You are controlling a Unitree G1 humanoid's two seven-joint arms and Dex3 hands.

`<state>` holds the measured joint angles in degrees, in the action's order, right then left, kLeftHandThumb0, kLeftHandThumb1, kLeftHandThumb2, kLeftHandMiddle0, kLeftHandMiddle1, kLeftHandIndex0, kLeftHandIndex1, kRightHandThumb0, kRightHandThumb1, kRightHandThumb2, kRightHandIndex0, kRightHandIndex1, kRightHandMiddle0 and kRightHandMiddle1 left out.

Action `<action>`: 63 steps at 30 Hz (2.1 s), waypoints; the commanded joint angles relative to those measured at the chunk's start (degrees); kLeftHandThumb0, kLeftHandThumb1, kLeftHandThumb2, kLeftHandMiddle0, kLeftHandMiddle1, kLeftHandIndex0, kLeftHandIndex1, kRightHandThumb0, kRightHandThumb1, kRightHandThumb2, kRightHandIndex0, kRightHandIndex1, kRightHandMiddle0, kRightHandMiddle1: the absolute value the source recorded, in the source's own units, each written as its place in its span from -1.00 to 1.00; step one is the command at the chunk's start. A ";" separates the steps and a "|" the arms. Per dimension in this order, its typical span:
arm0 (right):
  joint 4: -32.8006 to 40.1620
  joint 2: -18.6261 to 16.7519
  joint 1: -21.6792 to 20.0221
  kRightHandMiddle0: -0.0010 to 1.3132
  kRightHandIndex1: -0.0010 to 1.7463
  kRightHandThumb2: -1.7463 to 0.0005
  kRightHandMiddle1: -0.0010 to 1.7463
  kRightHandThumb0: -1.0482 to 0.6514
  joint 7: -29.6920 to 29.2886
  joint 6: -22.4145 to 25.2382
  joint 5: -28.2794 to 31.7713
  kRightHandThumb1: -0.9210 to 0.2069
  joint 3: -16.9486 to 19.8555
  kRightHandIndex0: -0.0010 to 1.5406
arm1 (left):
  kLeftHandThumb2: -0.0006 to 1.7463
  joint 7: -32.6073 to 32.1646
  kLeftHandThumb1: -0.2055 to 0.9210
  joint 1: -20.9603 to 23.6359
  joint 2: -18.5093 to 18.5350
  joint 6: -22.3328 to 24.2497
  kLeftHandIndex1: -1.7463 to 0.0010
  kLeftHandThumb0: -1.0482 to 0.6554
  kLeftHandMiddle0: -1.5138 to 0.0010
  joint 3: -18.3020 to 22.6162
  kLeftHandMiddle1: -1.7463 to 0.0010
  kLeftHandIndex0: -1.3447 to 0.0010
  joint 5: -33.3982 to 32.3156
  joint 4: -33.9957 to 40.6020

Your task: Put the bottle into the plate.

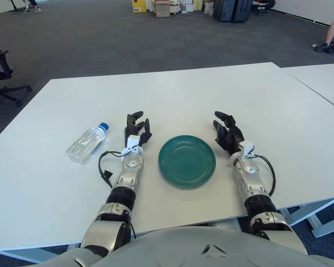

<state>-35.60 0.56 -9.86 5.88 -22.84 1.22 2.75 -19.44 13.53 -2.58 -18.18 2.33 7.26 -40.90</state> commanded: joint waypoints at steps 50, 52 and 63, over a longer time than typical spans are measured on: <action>-10.14 0.19 -3.68 -1.00 -1.00 0.05 -0.08 -0.54 0.77 -7.81 0.11 -1.00 -0.09 -0.62 | -0.21 4.28 1.00 -12.27 10.31 7.83 -0.14 -0.72 0.54 -2.03 0.54 0.97 13.31 36.28; -10.36 0.10 -3.73 -1.00 -1.00 0.05 -0.08 -0.54 0.75 -7.79 0.23 -1.00 0.01 -0.62 | -0.22 5.57 1.00 -15.22 12.52 11.44 -0.10 -0.73 0.57 -1.52 0.59 0.99 18.99 44.58; -9.14 -1.51 -3.24 -1.00 -0.99 0.08 -0.10 -0.49 -1.04 -5.02 0.65 -1.00 0.31 -0.60 | -0.27 19.66 1.00 -19.68 22.19 32.12 0.51 -0.88 0.78 2.61 0.96 1.00 52.62 66.70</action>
<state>-43.64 0.42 -12.97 6.11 -30.56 1.33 2.73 -9.74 -4.88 13.50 2.83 2.55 41.52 11.86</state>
